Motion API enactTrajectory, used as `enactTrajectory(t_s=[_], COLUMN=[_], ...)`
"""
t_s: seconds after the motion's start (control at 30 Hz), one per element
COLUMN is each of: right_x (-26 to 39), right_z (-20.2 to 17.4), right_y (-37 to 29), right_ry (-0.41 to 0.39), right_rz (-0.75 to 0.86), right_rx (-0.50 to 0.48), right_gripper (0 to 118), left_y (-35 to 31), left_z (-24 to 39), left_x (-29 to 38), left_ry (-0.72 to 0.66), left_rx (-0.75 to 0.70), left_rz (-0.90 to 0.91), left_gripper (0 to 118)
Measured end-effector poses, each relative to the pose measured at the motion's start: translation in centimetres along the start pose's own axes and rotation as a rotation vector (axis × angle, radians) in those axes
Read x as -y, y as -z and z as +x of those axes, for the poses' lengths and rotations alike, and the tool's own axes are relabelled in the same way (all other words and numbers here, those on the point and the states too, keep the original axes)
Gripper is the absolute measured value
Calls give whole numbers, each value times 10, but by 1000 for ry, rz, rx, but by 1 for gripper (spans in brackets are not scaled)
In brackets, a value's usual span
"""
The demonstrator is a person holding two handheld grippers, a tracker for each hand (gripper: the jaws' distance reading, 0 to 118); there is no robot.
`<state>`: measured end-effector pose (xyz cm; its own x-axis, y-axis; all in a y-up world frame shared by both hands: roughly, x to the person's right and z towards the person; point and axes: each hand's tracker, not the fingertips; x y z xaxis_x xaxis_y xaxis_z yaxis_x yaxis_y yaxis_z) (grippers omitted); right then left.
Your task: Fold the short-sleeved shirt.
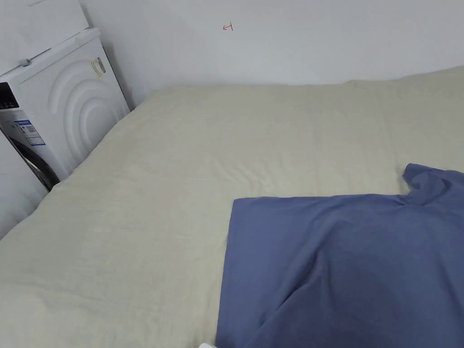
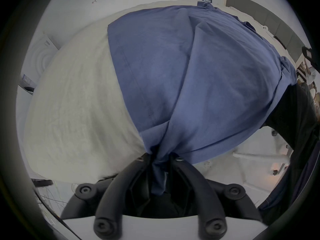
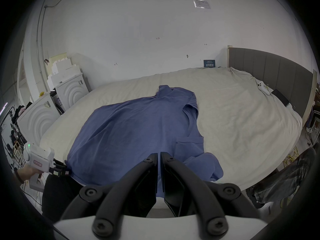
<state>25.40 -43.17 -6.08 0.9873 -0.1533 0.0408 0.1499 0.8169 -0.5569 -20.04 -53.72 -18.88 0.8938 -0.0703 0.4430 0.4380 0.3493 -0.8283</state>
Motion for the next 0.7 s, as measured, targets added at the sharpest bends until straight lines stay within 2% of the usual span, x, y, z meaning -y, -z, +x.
enactTrajectory(t_s=[0.1,0.13,0.17,0.2,0.23,0.27,0.33,0.37,0.47,0.53,0.57,0.6,0.7], right_x=[3,3,4,4,5,6,9,10,13,15,13,13,9], right_z=[5,9,13,18,23,30,43,49,63,68,71,73,77], right_y=[1,1,3,5,8,14,25,31,56,72,79,83,85], right_ry=[-38,-51,-56,-65,-69,-78,-89,-95,-89,-80,-81,-82,-63], right_rz=[-29,-43,-62,-87,-104,-140,-165,-197,-288,-342,-382,-392,-381], right_rx=[43,66,83,105,121,146,163,171,159,172,150,134,111], right_gripper=[6,12,27,48,48,56,85,87,87,86,86,81,17], left_y=[-7,-9,-13,-16,-23,-32,-46,-49,-50,-48,-48,-48,-49], left_z=[-1,-1,-1,-2,-3,-6,-11,-12,-5,-6,-5,-4,0], left_x=[2,4,5,5,4,3,-3,-5,-15,-17,-18,-18,-20], left_ry=[-18,-24,-33,-37,-56,-99,-195,-218,-180,-195,-204,-204,-186], left_rx=[11,16,14,16,32,41,126,130,107,131,142,139,117], left_rz=[24,40,57,77,112,151,199,225,220,218,221,222,217], left_gripper=[2,2,2,2,2,2,2,2,2,2,2,2,2])
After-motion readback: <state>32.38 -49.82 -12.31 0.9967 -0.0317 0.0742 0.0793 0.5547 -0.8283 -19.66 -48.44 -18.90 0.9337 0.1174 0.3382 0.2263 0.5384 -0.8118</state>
